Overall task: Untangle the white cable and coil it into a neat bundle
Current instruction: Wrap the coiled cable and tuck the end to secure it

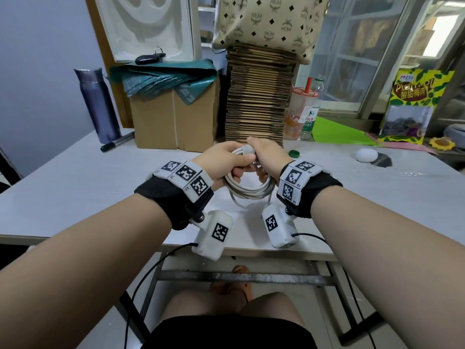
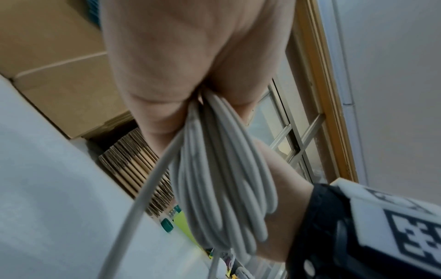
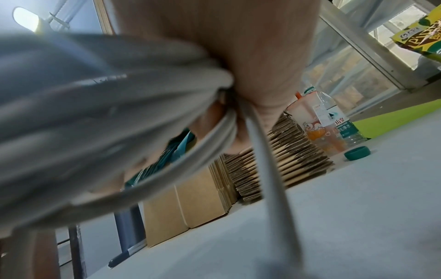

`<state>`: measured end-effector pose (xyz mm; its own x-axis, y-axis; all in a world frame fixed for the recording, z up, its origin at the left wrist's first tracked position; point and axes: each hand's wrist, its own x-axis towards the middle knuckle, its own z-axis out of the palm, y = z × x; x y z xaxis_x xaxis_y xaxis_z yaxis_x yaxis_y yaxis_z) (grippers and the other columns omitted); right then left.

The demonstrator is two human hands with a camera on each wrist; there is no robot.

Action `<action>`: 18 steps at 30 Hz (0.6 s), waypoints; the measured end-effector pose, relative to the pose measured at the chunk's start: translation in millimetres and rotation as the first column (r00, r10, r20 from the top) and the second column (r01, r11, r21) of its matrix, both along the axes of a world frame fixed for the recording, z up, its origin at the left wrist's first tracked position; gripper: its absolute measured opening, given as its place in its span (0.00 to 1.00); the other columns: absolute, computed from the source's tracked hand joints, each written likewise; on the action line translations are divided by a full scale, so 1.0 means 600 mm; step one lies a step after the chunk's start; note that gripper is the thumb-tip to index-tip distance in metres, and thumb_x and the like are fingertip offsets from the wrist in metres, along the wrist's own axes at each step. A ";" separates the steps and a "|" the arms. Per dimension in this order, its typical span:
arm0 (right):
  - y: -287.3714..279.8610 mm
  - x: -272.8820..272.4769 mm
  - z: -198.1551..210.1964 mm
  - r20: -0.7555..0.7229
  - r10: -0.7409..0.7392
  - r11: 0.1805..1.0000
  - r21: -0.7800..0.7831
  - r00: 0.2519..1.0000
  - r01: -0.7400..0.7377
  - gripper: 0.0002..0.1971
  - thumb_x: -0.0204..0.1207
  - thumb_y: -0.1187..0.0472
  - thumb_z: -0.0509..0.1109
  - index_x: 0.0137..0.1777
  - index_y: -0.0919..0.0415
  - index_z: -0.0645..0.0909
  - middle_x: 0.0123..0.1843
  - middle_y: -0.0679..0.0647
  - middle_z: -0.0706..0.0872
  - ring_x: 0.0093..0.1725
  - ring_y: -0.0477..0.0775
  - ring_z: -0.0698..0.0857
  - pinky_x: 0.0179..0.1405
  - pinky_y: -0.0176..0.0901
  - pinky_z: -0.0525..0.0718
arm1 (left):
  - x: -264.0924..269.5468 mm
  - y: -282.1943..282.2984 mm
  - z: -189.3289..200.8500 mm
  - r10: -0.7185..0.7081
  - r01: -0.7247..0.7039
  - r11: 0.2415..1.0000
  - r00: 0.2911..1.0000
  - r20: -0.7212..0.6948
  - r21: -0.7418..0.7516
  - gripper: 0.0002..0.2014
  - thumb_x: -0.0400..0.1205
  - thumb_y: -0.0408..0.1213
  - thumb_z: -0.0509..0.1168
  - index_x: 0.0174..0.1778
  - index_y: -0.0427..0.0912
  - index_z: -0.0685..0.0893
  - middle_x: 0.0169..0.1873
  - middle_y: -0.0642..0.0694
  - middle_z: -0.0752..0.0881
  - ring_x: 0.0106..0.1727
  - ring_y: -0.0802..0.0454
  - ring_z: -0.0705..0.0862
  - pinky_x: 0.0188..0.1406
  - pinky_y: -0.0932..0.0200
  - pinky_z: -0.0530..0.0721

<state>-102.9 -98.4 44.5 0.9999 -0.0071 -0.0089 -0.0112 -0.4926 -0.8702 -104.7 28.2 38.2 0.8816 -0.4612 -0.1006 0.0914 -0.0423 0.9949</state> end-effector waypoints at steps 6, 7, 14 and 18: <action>-0.003 0.001 -0.013 -0.038 -0.029 0.999 -0.023 0.999 0.028 0.17 0.82 0.53 0.50 0.47 0.63 0.76 0.31 0.61 0.77 0.22 0.56 0.74 0.22 0.41 0.72 | 0.003 -0.002 -0.012 0.014 -0.028 0.991 0.994 0.110 0.129 0.17 0.74 0.16 0.67 0.49 0.43 0.80 0.35 0.41 0.80 0.26 0.53 0.77 0.19 0.66 0.75; -0.003 0.000 -0.014 -0.043 -0.027 0.999 -0.043 0.999 0.025 0.17 0.83 0.53 0.50 0.47 0.63 0.76 0.32 0.62 0.77 0.23 0.57 0.75 0.24 0.42 0.73 | 0.005 -0.002 -0.014 0.021 -0.044 0.984 0.991 0.131 0.175 0.18 0.72 0.17 0.69 0.49 0.44 0.80 0.37 0.40 0.81 0.29 0.50 0.77 0.21 0.64 0.76; 0.000 -0.002 -0.024 -0.141 -0.047 0.998 -0.036 0.989 0.042 0.20 0.84 0.54 0.48 0.40 0.66 0.74 0.28 0.60 0.77 0.27 0.57 0.74 0.34 0.44 0.73 | 0.007 -0.004 -0.023 0.072 -0.138 0.936 0.975 0.209 0.323 0.12 0.72 0.31 0.74 0.51 0.37 0.85 0.34 0.44 0.84 0.28 0.54 0.77 0.29 0.61 0.76; -0.001 0.000 -0.034 -0.229 -0.062 0.997 0.037 0.971 0.072 0.19 0.83 0.55 0.51 0.35 0.63 0.73 0.28 0.60 0.77 0.22 0.54 0.72 0.18 0.39 0.69 | 0.003 -0.006 -0.027 0.071 -0.148 0.906 0.977 0.202 0.397 0.10 0.78 0.39 0.71 0.48 0.36 0.87 0.33 0.43 0.89 0.22 0.60 0.77 0.28 0.64 0.75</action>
<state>-103.0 -98.9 24.2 0.9689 -0.0687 -0.2378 -0.2431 -0.4444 -0.8622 -102.8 24.9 21.8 0.9448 -0.3135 -0.0952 -0.0586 -0.4474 0.8924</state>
